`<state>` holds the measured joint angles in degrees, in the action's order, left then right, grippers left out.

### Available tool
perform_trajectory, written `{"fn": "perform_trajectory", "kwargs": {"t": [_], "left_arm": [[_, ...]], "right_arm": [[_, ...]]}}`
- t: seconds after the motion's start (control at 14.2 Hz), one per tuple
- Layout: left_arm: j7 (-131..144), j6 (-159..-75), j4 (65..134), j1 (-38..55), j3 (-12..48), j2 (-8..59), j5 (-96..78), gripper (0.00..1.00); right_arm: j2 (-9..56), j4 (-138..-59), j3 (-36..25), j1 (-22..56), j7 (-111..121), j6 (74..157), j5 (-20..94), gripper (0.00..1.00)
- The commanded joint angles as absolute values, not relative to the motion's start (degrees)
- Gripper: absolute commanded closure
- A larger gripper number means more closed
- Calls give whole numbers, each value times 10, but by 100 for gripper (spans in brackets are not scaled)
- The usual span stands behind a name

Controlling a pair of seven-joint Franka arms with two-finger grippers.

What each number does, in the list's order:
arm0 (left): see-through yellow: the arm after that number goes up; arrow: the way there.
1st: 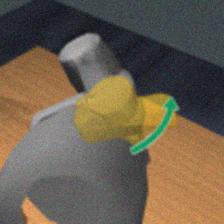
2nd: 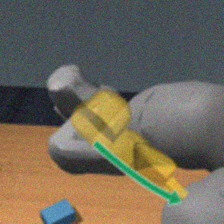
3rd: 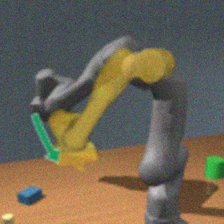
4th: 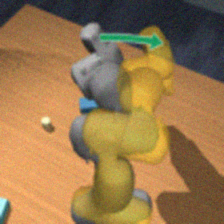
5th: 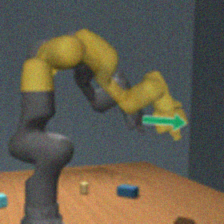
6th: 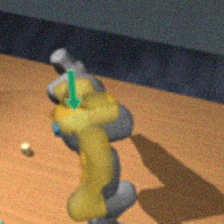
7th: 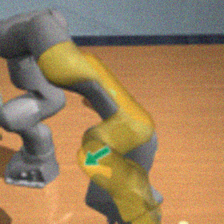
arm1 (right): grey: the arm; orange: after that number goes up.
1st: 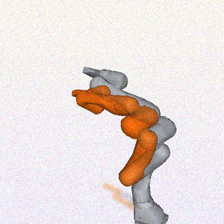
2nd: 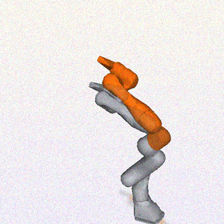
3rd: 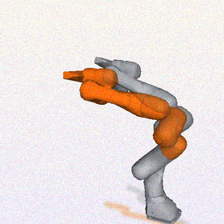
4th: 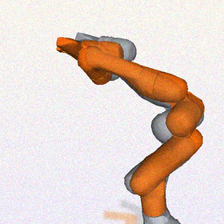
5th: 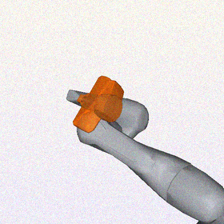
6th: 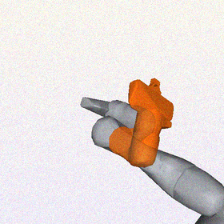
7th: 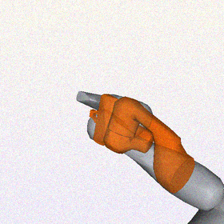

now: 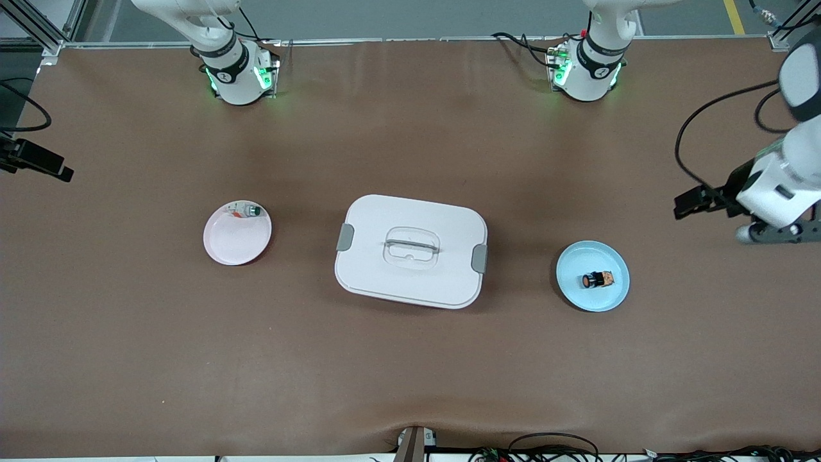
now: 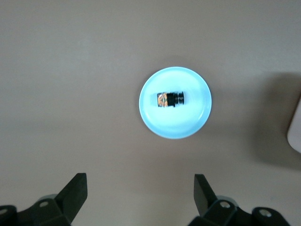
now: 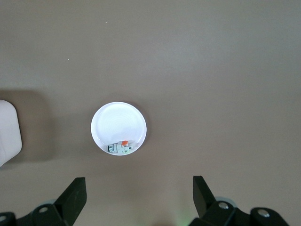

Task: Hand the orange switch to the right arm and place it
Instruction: 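Move the left gripper over the orange switch on the blue plate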

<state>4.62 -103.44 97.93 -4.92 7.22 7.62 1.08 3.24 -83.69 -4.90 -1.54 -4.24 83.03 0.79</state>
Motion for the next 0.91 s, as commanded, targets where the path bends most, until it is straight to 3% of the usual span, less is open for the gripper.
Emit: {"fn": "perform_trajectory", "kwargs": {"t": [0.0, 0.56, 0.84], "left_arm": [[58, -1093, 1021, -46, 76, 92, 21, 0], [104, -1286, 1083, -33, 77, 177, 21, 0], [141, -1342, 1084, -16, 77, 227, 21, 0]], "right_arm": [[25, -843, -44, -23, -41, 829, 11, 0], [25, -837, -44, -23, -40, 832, 11, 0], [31, -834, -44, -24, -47, 835, 5, 0]]}}
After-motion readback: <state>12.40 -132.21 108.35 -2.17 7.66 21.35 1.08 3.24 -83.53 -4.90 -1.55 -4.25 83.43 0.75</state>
